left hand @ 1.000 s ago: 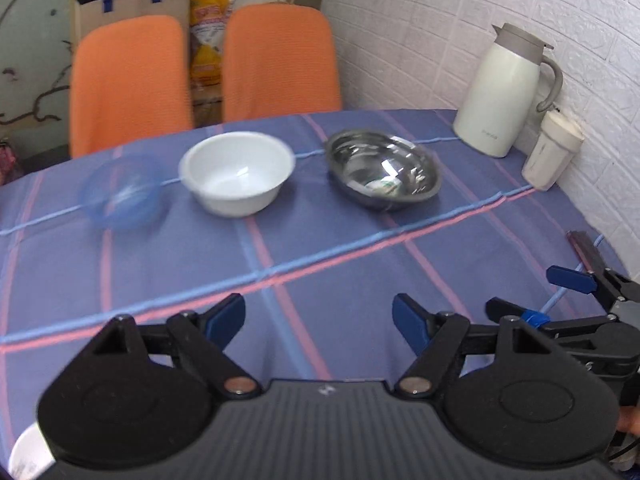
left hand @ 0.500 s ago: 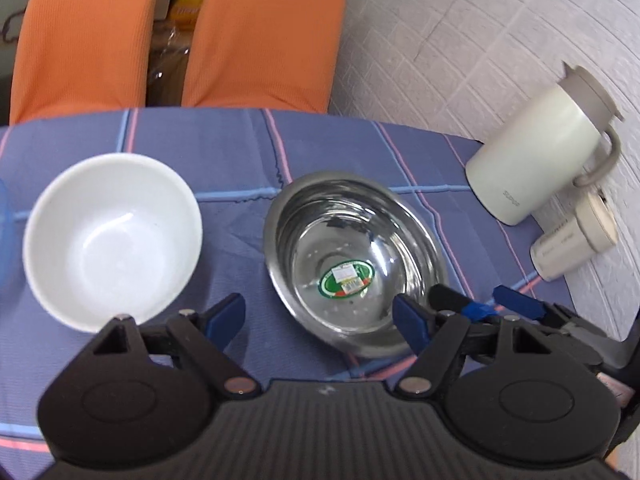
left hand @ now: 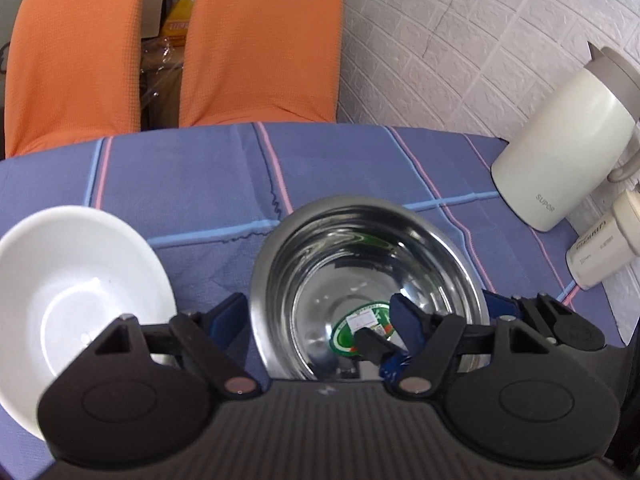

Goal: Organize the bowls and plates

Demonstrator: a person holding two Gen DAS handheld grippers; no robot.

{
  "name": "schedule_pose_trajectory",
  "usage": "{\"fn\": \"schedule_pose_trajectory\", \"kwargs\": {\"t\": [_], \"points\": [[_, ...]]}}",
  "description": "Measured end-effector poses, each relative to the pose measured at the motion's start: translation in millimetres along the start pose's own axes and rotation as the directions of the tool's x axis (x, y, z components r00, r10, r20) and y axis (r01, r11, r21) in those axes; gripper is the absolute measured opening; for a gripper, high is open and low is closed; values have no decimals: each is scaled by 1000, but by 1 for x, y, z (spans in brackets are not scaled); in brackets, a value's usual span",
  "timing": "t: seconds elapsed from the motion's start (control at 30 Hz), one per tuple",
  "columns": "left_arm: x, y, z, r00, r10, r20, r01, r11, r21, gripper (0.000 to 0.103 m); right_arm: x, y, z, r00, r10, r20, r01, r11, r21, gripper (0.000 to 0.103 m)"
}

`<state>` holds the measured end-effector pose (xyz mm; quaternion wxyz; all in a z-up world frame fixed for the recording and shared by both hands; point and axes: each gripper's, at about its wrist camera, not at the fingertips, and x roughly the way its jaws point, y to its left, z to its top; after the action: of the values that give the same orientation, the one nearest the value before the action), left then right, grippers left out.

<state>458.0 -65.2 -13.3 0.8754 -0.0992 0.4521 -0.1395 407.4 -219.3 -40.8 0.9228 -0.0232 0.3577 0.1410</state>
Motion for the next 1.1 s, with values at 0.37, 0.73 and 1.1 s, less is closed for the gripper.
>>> {"fn": "schedule_pose_trajectory", "kwargs": {"t": [0.37, 0.73, 1.1], "points": [[-7, -4, -10, 998, -31, -46, 33, 998, 53, 36, -19, 15, -2, 998, 63, -13, -63, 998, -6, 88], [-62, -9, -26, 1000, -14, 11, 13, 997, 74, 35, -61, 41, -2, 996, 72, 54, -70, 997, -39, 89], [-136, 15, -123, 1000, 8, -18, -6, 998, 67, 37, -125, 107, -62, 991, 126, 52, -121, 987, -104, 90]]}}
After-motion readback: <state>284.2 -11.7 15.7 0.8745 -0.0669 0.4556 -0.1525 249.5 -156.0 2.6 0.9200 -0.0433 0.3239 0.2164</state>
